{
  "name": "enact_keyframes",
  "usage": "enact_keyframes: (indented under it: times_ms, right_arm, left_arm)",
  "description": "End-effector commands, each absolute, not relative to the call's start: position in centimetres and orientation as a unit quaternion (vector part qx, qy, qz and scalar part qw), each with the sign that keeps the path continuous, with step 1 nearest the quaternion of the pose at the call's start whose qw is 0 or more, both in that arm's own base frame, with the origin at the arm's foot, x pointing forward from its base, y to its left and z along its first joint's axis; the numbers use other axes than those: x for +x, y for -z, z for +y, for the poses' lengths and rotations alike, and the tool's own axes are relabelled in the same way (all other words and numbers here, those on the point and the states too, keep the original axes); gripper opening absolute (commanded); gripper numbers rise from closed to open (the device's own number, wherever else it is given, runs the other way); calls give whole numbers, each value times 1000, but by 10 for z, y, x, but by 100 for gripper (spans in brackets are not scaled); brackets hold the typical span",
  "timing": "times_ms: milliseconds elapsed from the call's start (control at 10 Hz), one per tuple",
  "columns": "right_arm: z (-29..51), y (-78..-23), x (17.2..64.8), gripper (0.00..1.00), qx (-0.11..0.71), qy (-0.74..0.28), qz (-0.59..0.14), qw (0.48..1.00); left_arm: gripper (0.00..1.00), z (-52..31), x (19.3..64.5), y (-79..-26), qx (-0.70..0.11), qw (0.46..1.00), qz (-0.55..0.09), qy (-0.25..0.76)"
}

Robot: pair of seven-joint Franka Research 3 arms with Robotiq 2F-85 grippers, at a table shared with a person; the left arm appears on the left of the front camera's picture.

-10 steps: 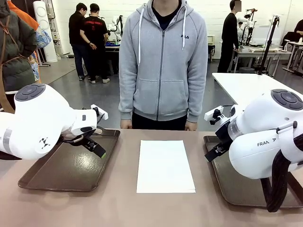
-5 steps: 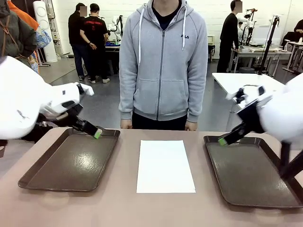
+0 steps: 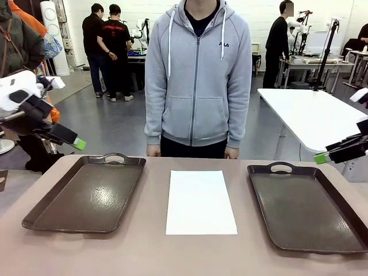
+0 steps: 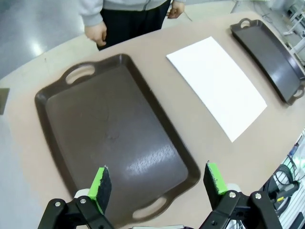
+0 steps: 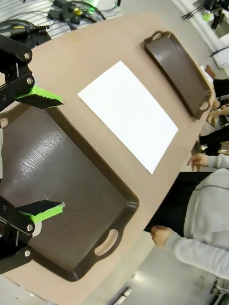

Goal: Sort the A4 documents.
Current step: Receive the A4 Paper.

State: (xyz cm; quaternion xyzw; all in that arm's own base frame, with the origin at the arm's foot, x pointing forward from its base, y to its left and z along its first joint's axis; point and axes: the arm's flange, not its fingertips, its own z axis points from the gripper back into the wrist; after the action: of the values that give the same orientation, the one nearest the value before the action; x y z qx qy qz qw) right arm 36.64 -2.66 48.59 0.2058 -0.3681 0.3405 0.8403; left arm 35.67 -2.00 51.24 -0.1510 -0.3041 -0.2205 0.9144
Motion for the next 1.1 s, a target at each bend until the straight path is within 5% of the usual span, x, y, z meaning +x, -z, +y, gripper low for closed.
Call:
enact_keyframes:
  times_ms: [0, 1000]
  right_arm:
    - [-23, -478, 351, 100, 227, -337, -397, 823]
    - [-25, -484, 376, 100, 239, -336, -383, 827]
  left_arm:
    - [100, -7, 316, -486, -141, 911, -312, 228]
    - [100, 1, 321, -487, -191, 897, -330, 225]
